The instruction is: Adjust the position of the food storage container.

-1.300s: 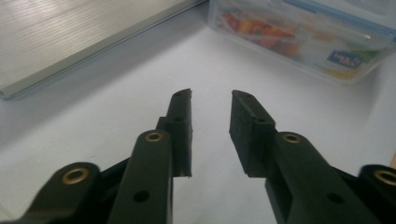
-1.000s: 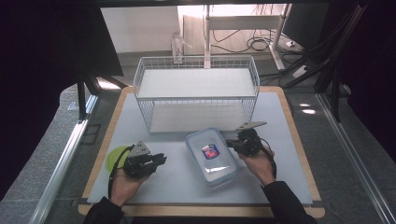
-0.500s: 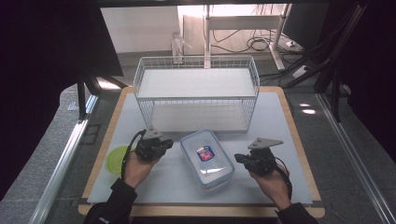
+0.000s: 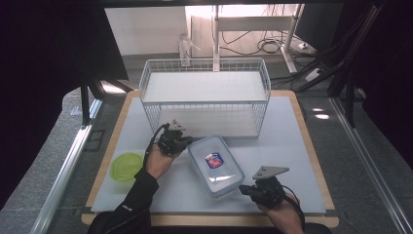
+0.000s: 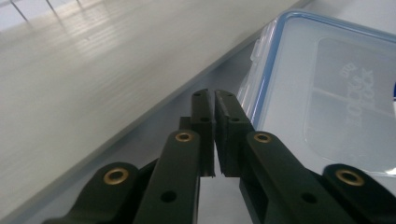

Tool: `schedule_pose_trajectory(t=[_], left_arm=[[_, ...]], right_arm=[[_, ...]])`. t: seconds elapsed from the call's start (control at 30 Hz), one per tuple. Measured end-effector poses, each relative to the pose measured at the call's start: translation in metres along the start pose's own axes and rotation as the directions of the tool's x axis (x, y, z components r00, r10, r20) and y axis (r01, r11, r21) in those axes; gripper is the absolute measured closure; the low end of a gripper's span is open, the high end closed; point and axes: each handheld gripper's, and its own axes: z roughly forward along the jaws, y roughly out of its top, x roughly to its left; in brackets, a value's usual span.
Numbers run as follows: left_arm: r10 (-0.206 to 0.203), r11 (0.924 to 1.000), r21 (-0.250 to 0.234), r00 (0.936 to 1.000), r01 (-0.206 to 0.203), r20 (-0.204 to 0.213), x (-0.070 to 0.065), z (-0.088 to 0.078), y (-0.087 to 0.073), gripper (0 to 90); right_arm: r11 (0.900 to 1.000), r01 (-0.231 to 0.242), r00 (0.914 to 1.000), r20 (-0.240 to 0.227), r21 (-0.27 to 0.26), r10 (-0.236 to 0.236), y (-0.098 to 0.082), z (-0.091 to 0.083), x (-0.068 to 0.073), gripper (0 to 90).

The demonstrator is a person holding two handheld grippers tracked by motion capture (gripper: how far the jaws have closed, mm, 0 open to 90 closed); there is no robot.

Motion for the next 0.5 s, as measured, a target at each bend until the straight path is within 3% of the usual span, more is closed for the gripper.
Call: schedule_pose_trajectory(t=[0.07,0.33,0.5], left_arm=[[-0.025,0.9997,0.005,0.9991,0.025,0.033,0.003,-0.001,-0.001,90.0],[-0.026,0.9996,0.014,0.9995,0.026,0.015,-0.004,-0.006,-0.005,90.0],[-0.058,0.9982,0.014,0.9977,0.057,0.034,-0.007,-0.011,-0.012,90.0]], right_arm=[[1.000,-0.002,1.0000,-0.001,0.016,0.002,0.001,0.005,0.000,90.0],[0.999,-0.020,0.9987,0.047,0.027,0.019,0.002,0.005,-0.011,90.0],[0.997,-0.070,0.9961,0.055,0.017,0.069,0.002,0.004,-0.028,90.0]])
